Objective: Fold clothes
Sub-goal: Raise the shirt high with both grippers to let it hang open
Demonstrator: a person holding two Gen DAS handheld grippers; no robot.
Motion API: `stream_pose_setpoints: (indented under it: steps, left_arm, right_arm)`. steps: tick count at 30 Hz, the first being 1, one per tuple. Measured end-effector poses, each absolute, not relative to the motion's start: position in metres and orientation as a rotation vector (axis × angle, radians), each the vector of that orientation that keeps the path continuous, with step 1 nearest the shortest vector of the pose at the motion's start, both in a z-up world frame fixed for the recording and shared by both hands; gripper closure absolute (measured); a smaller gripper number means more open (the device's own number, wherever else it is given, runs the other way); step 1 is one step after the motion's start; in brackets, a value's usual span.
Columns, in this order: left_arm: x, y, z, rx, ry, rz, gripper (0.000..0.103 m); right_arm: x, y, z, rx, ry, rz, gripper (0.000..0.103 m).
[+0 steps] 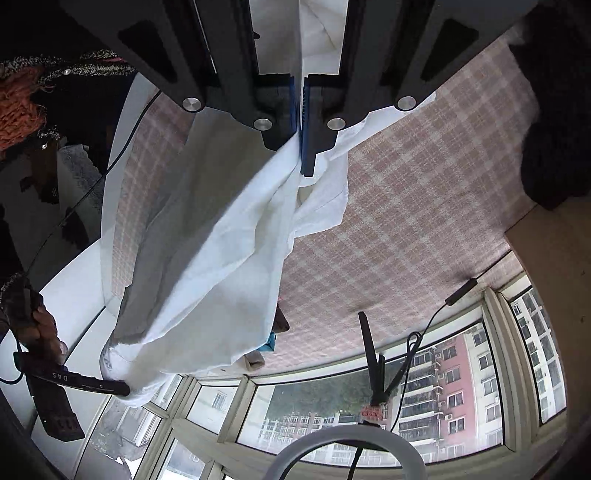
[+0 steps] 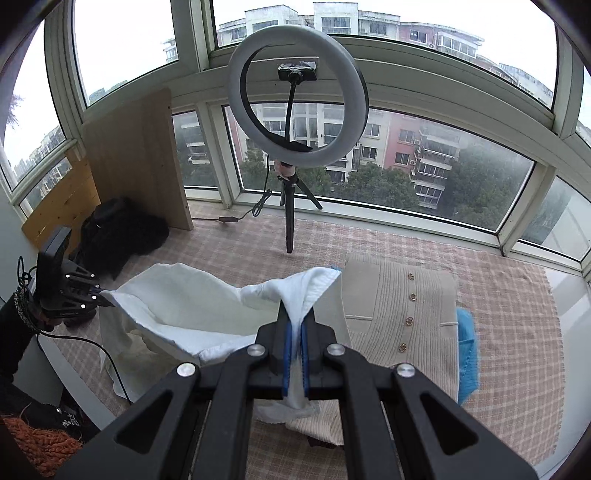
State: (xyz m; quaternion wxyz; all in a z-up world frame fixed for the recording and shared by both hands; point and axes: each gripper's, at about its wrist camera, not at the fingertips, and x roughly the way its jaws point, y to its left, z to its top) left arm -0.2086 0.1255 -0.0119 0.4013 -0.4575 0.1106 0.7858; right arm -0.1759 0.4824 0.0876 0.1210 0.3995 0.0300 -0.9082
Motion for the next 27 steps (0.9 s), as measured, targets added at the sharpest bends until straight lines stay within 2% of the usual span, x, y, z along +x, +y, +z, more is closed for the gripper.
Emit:
stream_pose_setpoints:
  steps: [8,10,13,15,18,20,23,27]
  left_arm:
    - [-0.183,0.054,0.098,-0.931,0.354,2.323,0.102]
    - [-0.178,0.034,0.134,-0.860,0.394,2.408,0.102]
    - [-0.165,-0.001,0.182,-0.768,0.327,2.471,0.102]
    - [-0.156,-0.008,0.184,-0.790,0.364,2.461,0.102]
    - [-0.142,-0.012,0.173,-0.856,0.464,2.424,0.102]
    - [-0.131,-0.016,0.170,-0.867,0.521,2.399,0.102]
    - [-0.110,-0.037,0.203,-0.782,0.495,2.449,0.102]
    - [-0.071,-0.050,0.246,-0.601,0.566,2.514,0.102]
  right_arm:
    - [-0.156,0.405,0.227,0.756,0.157,-2.706,0.099]
    - [-0.154,0.387,0.266,0.681,0.092,-2.693,0.099]
    - [-0.141,0.369,0.316,0.554,0.013,-2.694,0.099]
    - [-0.132,0.354,0.329,0.482,-0.022,-2.713,0.099]
    - [-0.137,0.322,0.324,0.611,0.062,-2.732,0.099]
    - [-0.131,0.311,0.335,0.615,0.051,-2.739,0.099]
    - [-0.105,0.306,0.367,0.528,0.004,-2.762,0.099]
    - [-0.055,0.293,0.405,0.373,0.049,-2.805,0.099]
